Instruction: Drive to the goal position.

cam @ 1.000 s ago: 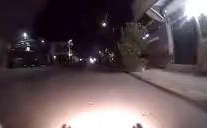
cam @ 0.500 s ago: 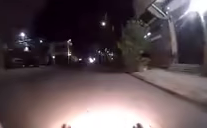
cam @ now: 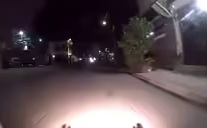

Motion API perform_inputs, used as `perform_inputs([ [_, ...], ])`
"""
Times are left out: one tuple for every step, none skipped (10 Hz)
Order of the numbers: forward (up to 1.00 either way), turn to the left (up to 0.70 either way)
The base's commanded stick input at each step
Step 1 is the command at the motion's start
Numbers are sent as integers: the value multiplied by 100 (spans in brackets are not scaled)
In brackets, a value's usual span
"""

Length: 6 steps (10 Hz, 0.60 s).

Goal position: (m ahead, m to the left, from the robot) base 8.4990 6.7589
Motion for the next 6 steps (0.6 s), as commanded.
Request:
perform_inputs([
  [60, 0],
  [60, 0],
  [60, 0],
  [60, 0],
  [60, -3],
  [60, -11],
])
